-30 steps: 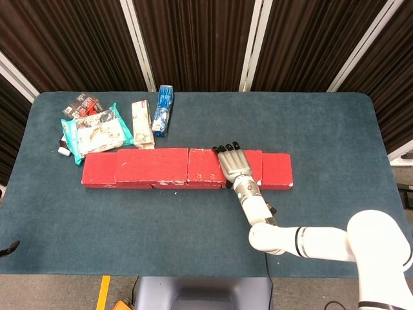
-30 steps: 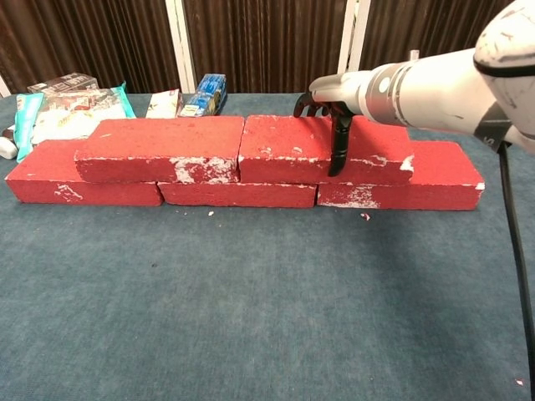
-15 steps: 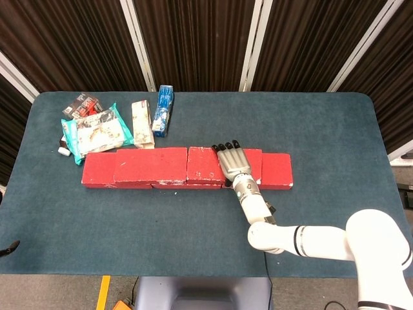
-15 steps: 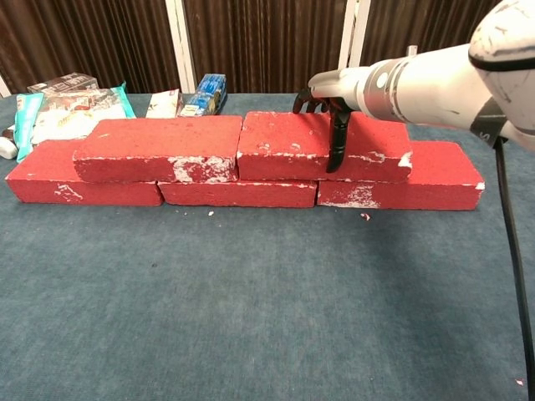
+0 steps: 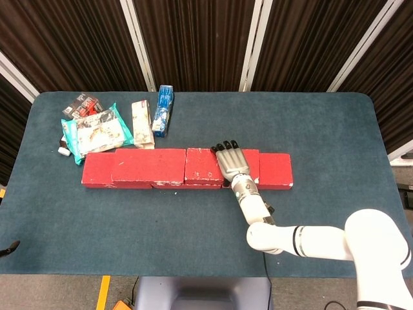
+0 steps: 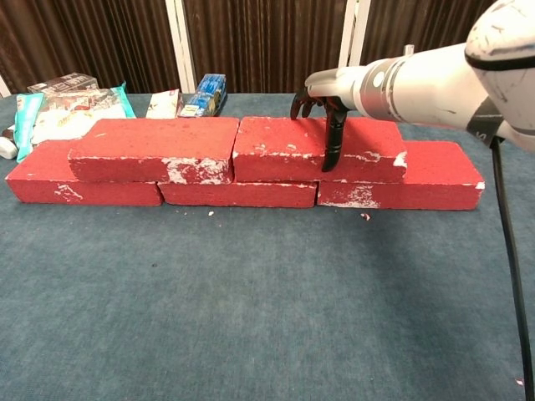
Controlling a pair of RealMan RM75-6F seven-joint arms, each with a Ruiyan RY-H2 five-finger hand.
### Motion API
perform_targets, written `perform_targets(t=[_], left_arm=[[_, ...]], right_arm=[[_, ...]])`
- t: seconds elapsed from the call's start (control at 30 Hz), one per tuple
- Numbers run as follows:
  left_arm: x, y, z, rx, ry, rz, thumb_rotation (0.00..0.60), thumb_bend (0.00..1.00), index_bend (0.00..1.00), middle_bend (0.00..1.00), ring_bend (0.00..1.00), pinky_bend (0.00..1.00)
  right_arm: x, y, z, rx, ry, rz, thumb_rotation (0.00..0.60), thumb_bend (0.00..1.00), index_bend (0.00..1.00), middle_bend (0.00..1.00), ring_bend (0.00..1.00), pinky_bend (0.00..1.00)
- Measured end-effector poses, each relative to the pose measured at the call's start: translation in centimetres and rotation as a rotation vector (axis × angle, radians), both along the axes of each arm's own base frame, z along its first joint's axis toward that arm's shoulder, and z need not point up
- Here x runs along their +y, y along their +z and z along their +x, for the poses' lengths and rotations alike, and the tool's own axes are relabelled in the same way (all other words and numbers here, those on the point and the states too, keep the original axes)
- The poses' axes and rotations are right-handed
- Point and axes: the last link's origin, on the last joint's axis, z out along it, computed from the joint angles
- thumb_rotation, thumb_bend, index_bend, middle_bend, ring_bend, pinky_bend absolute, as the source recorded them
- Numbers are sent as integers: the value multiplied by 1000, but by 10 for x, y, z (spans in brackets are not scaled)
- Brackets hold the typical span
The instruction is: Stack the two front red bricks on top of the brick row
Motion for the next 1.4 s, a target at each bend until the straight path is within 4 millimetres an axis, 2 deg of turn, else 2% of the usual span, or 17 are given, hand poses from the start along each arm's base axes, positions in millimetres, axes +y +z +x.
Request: perform_targets(t=[0.13,0.33,0.47,0.57,0.73,0.87,0.97,1.07,1.1,1.17,1.3,1.4], left_arm=[[0,0,0,-1,3,2,600,0,0,0,0,62],[0,0,-1,-1,6,2,600,0,0,0,0,63],[1,0,-1,-2,8,3,600,0,0,0,0,63],[1,1,-2,-2,13,5,600,0,0,0,0,63],[2,0,-2,-2,10,-1,600,0,0,0,0,63],[5,-1,-1,-4,-17,-7,600,0,0,0,0,62],[7,0,-1,-15,-39,-8,600,0,0,0,0,61],[8,1,-3,-21,-56,-8,600,111,0,0,0,60],[9,1,-3,-25,-59,-10,600,175,0,0,0,60],[9,0,-3,-39,-65,-17,600,184,0,0,0,60],[10,-1,-3,-38,-75,-26,600,186,0,0,0,59],[10,-2,-2,-41,-85,-34,600,186,0,0,0,58]], right_arm=[[0,-1,1,1,0,-1,600,44,271,201,134,0],[2,0,3,-9,0,-1,600,0,241,122,30,0],[7,4,7,-31,7,9,600,0,215,77,0,0],[12,12,11,-58,20,9,600,0,199,53,0,0],[31,39,17,-108,91,-23,600,0,187,49,0,0],[54,64,7,-126,179,-79,600,0,185,49,0,0],[75,81,-11,-133,250,-131,600,0,190,49,0,0],[99,95,-36,-141,320,-184,600,6,206,49,0,0],[111,99,-48,-145,344,-207,600,16,218,49,0,0],[131,106,-72,-152,362,-244,600,29,231,49,0,0],[184,118,-135,-162,314,-330,600,29,205,49,0,0],[208,125,-171,-155,263,-388,600,29,186,48,0,0]])
